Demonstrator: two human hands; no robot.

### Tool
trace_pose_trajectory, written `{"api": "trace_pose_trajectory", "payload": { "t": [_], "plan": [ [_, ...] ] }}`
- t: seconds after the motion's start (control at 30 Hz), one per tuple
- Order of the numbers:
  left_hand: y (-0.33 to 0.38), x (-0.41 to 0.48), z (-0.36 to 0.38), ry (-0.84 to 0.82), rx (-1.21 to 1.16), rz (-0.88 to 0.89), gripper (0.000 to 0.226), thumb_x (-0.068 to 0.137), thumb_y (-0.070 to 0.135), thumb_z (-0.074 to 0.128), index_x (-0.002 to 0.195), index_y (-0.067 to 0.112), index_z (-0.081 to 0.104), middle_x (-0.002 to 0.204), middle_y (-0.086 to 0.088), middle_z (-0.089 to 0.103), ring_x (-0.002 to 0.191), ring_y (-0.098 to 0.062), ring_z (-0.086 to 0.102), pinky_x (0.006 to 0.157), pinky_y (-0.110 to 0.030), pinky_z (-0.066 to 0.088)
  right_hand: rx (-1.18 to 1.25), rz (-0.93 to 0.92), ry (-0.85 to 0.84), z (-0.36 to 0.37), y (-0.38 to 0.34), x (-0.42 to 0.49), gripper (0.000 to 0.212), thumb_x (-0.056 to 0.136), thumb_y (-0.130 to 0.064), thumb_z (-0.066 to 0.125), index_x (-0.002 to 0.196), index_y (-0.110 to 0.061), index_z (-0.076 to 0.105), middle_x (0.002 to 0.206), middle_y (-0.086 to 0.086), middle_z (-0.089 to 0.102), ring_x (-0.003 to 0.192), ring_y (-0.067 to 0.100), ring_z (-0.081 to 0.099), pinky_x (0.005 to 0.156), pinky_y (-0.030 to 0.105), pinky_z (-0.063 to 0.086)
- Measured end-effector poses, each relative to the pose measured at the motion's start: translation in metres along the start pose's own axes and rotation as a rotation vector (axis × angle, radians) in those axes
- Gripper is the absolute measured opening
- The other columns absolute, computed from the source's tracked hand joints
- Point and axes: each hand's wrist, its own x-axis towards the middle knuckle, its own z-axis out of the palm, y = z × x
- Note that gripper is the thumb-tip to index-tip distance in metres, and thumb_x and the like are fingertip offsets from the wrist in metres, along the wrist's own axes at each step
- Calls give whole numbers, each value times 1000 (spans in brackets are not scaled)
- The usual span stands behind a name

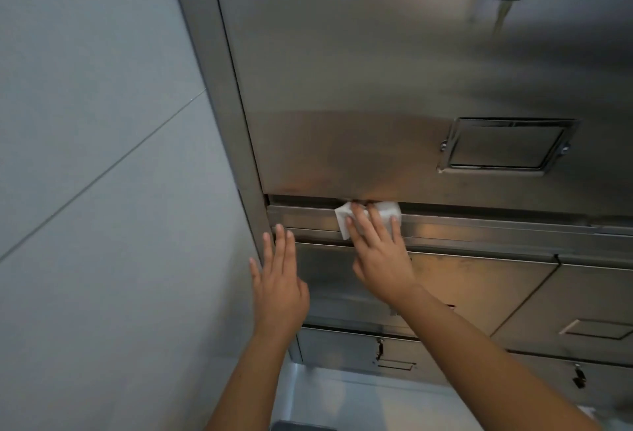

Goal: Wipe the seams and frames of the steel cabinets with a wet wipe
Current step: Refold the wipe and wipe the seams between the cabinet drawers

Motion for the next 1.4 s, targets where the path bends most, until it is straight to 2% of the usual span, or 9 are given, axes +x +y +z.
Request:
{"api": "trace_pose_trajectory", "payload": {
  "t": [0.1,0.2,0.3,0.4,0.5,0.7,0.9,1.1,1.4],
  "plan": [
    [15,-6,0,-18,-91,-10,85,73,-1,52,147,9,12,153,-4,6,141,-28,6,105,-53,2,-44,-47,13,-5,33,-15,88,50,-19,81,132,-6,51,145,13,35,131,32,29,96,63,34],
    [26,-11,3,-28,-82,-15,84,71,5,47,147,11,13,153,-7,14,140,-28,12,101,-58,5,-99,-41,39,-7,72,-41,94,53,-18,81,136,-8,39,147,13,27,134,32,26,101,62,26],
    [45,-18,9,-44,-107,-35,84,74,6,46,148,16,6,155,-5,9,142,-27,7,104,-57,5,-91,-33,33,-11,91,-52,89,58,-17,80,136,-8,38,147,14,26,133,34,26,100,62,20],
    [73,-21,15,-78,-141,-25,88,78,2,54,148,16,3,156,-1,0,143,-24,-4,109,-56,5,-48,-11,0,-15,86,-49,84,55,-20,81,132,-7,49,145,13,28,131,35,29,98,64,29],
    [95,-20,18,-121,-131,17,90,75,1,59,148,13,9,156,-5,7,143,-25,1,105,-56,3,-47,-40,-20,-20,98,-51,83,53,-19,80,130,-7,53,144,11,29,130,31,30,95,61,36],
    [123,-24,10,-128,-81,12,80,89,8,41,140,24,-19,148,7,-28,137,-17,-28,107,-40,-19,-75,41,-51,-27,153,-90,90,57,-13,79,137,-10,37,146,14,28,134,34,26,101,62,20],
    [150,-30,1,-197,-21,-4,78,93,13,33,131,25,-33,143,7,-39,133,-17,-36,106,-40,-21,-11,91,-94,-33,147,-90,85,55,-17,79,132,-4,47,145,15,30,133,36,25,97,63,32],
    [166,-33,-3,-223,12,0,76,94,15,32,131,25,-34,142,7,-40,134,-18,-34,104,-40,-22,-35,55,-96,-39,165,-98,75,55,-14,79,125,-2,57,146,11,27,134,31,24,97,63,31],
    [189,-37,-8,-227,7,36,75,94,15,34,133,23,-30,140,7,-40,134,-19,-34,103,-38,-23,-40,104,-129,-46,173,-106,77,52,-12,78,125,1,56,146,9,32,133,30,27,95,63,35]
  ]
}}
